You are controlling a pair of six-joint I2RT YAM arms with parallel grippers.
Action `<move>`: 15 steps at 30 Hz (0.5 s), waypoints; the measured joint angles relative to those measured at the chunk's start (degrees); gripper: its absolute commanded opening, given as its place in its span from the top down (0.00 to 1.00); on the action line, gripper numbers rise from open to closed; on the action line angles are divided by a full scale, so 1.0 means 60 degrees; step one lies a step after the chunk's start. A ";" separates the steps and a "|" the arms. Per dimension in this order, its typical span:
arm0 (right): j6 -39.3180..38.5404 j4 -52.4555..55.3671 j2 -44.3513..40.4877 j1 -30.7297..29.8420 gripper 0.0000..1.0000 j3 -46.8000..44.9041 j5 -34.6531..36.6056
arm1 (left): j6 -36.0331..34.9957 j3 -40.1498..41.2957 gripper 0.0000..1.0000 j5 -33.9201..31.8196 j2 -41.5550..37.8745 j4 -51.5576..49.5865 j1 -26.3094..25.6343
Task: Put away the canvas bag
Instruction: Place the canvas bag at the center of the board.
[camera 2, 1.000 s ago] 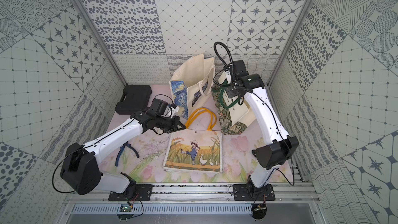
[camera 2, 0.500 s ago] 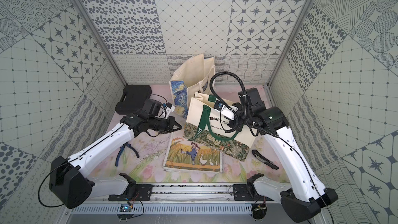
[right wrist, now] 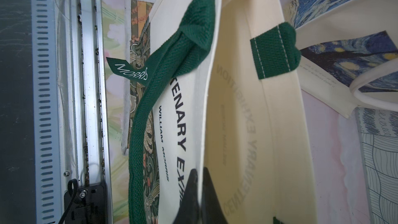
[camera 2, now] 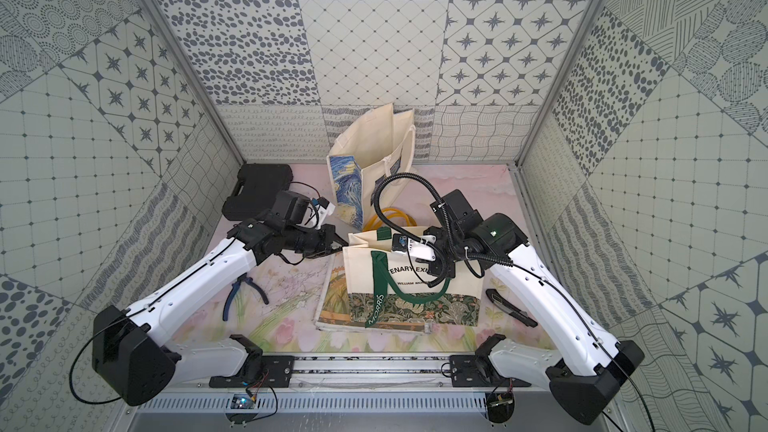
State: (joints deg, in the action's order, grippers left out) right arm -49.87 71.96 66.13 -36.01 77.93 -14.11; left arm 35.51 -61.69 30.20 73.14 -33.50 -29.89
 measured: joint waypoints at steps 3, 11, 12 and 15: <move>0.0255 -0.0164 -0.0273 -0.0273 0.95 -0.0153 0.0233 | -0.0018 0.0000 0.98 -0.0036 0.0000 -0.0102 0.0000; 0.1144 -0.0047 0.0029 -0.0539 0.56 -0.0076 -0.0423 | -0.0022 0.0022 0.98 -0.0113 -0.0120 -0.0208 0.0011; 0.1257 -0.0011 0.0084 -0.0546 0.56 -0.0051 -0.0681 | -0.0022 0.0036 0.98 -0.0117 -0.0142 -0.0233 0.0011; 0.1515 0.0055 0.0262 -0.0550 0.56 0.0120 -0.1534 | -0.0026 0.0091 0.98 -0.0135 -0.0211 -0.0299 0.0040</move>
State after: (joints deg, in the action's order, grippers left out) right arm -40.77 72.29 67.70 -39.31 78.65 -23.31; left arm 35.35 -61.14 29.39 71.88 -35.29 -29.65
